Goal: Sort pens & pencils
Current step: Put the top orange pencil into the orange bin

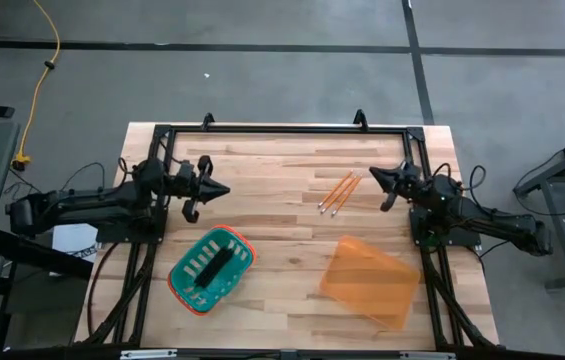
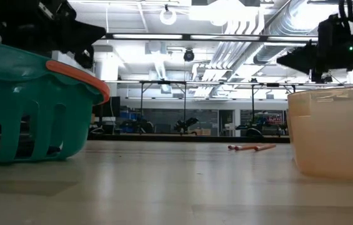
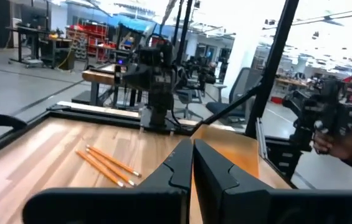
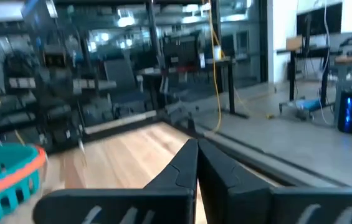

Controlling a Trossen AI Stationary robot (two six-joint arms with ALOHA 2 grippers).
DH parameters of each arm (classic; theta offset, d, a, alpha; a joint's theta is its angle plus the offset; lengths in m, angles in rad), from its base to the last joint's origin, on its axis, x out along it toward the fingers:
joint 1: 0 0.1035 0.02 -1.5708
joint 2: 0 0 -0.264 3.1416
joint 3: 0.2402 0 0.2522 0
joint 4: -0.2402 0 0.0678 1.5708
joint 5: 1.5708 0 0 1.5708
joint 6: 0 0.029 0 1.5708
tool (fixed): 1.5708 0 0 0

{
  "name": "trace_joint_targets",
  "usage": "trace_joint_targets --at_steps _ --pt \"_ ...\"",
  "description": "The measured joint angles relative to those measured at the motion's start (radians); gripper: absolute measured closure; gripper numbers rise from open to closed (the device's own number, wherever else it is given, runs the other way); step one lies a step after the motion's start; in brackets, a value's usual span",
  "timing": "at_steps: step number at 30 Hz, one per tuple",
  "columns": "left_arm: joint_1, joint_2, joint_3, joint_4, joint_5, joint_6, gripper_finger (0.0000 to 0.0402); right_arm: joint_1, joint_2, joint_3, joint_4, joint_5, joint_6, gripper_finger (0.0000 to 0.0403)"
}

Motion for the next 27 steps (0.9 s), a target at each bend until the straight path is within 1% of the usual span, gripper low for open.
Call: trace_joint_targets --at_steps 4,7,9,12,14,18,23,27 --pt "0.001 0.0 -0.069 0.122 -0.004 -0.027 0.0399 0.0 0.0 0.0 0.06 -0.005 0.011 0.0402" --pt "0.001 0.0 -0.114 0.214 -0.003 -0.05 0.0399 0.0 0.0 0.0 0.069 -0.056 0.022 0.0402" --pt "0.001 -0.004 -0.132 0.228 -0.003 -0.055 0.0399 0.001 0.0 0.0 0.069 -0.082 0.069 0.0402" --pt "0.004 -0.024 -0.14 0.222 -0.031 -0.052 0.0399 0.001 0.001 0.0 0.083 -0.079 0.17 0.0402" --pt "0.028 -0.047 -0.14 0.221 -0.034 -0.058 0.0399 -0.001 0.001 0.0 0.119 -0.075 0.223 0.0402" --pt "0.118 -0.116 -0.139 0.158 0.016 -0.075 0.0399 -0.022 0.001 0.0 0.174 -0.076 0.237 0.0402" --pt "0.238 -0.193 -0.139 0.061 0.059 -0.08 0.0399 -0.075 0.018 0.0 0.11 -0.076 0.273 0.0402" --pt "0.284 -0.248 -0.139 0.027 0.085 -0.104 0.0399 -0.113 0.093 0.015 0.086 -0.085 0.343 0.0402"
